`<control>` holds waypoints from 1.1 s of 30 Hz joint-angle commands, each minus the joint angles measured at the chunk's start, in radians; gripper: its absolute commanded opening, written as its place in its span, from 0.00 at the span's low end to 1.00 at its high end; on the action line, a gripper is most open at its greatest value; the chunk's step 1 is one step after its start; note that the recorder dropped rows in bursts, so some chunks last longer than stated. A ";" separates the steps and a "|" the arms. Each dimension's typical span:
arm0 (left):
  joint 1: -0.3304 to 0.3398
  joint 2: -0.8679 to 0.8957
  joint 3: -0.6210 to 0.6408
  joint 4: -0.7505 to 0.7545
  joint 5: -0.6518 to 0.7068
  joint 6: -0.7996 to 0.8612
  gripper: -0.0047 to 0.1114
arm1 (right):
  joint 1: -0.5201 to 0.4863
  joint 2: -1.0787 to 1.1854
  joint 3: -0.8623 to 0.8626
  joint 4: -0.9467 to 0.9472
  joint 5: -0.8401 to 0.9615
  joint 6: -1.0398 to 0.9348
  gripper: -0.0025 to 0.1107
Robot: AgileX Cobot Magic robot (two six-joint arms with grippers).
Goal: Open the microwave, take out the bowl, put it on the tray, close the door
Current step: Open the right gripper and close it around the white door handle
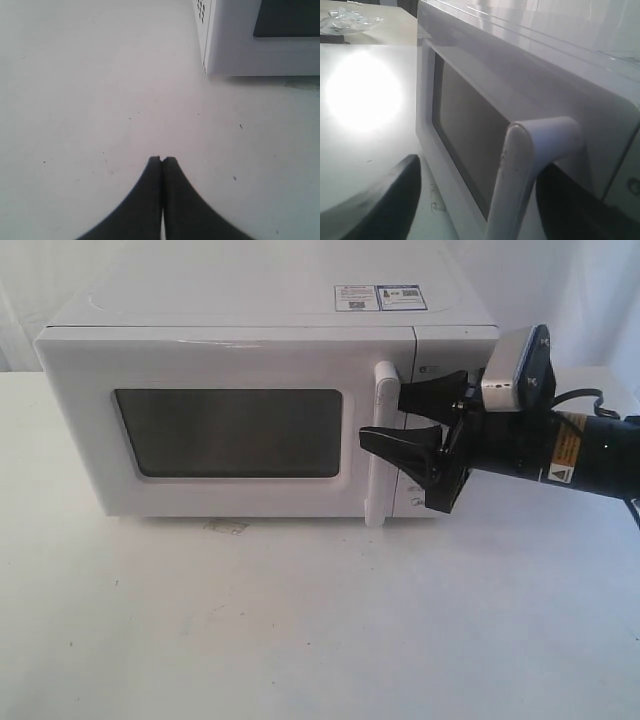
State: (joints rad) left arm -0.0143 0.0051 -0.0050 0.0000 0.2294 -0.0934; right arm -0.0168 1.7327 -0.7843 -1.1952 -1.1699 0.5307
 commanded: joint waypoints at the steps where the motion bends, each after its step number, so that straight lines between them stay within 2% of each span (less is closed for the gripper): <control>1: 0.003 -0.005 0.005 0.000 0.003 0.003 0.04 | 0.039 0.004 -0.017 0.049 -0.011 -0.013 0.56; 5: 0.003 -0.005 0.005 0.000 0.003 0.003 0.04 | 0.060 0.004 -0.017 0.105 0.011 -0.011 0.55; 7: 0.003 -0.005 0.005 0.000 0.003 0.003 0.04 | 0.068 0.004 -0.017 0.138 0.034 0.038 0.51; 12: 0.003 -0.005 0.005 0.000 0.003 0.003 0.04 | 0.070 0.004 -0.017 0.208 0.082 0.189 0.35; 16: 0.003 -0.005 0.005 0.000 0.003 0.003 0.04 | 0.070 0.004 -0.017 0.234 0.090 0.239 0.24; 21: 0.003 -0.005 0.005 0.000 0.003 0.003 0.04 | 0.078 0.004 -0.017 0.273 0.122 0.234 0.04; 28: 0.003 -0.005 0.005 0.000 0.003 0.003 0.04 | 0.080 0.004 -0.017 0.339 0.122 0.241 0.02; 33: 0.003 -0.005 0.005 0.000 0.003 0.003 0.04 | 0.080 0.004 -0.018 0.298 0.115 0.225 0.09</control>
State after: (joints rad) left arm -0.0143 0.0051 -0.0050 0.0000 0.2294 -0.0934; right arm 0.0625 1.7184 -0.7602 -0.9515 -1.0424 0.7685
